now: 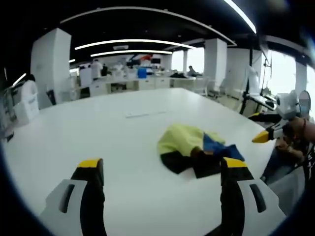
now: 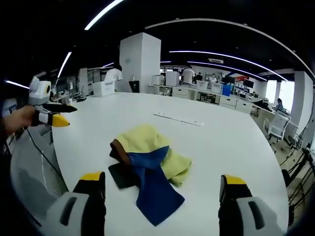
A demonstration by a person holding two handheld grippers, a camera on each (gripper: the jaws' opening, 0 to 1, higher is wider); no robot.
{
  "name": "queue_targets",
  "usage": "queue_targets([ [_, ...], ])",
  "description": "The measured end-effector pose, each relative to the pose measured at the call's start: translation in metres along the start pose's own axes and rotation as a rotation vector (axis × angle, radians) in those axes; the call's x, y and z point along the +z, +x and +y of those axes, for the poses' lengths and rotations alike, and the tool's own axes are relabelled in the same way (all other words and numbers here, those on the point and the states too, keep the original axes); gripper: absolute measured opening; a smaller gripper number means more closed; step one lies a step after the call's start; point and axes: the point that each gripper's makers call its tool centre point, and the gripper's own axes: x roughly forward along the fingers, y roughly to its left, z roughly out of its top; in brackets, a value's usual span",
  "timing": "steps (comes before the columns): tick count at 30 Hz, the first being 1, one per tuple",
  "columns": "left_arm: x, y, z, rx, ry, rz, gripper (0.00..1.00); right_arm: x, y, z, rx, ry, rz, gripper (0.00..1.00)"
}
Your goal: Fold the garment on the visible template until the final outline fits inside the template.
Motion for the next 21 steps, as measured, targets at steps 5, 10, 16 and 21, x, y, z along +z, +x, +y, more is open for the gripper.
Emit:
queue_targets([
  [5,-0.0001,0.0004,0.0001,-0.003,0.000,-0.003,0.95,-0.0002,-0.0018,-0.0009,-0.004,0.002,-0.001,0.95],
  [10,0.0013,0.0011,0.0006,0.001,0.009,-0.013,0.91,-0.0003,-0.0028,-0.0012,-0.004,0.003,0.000,0.94],
  [16,0.0066,0.0029,-0.0011,-0.001,0.024,-0.040,0.88,0.0039,-0.0032,-0.0035,-0.010,-0.003,-0.013,0.91],
  [21,0.0063,0.0073,-0.0026,-0.009,0.045,-0.032,0.86,0.0037,-0.0007,-0.0038,-0.008,-0.012,-0.011,0.91],
])
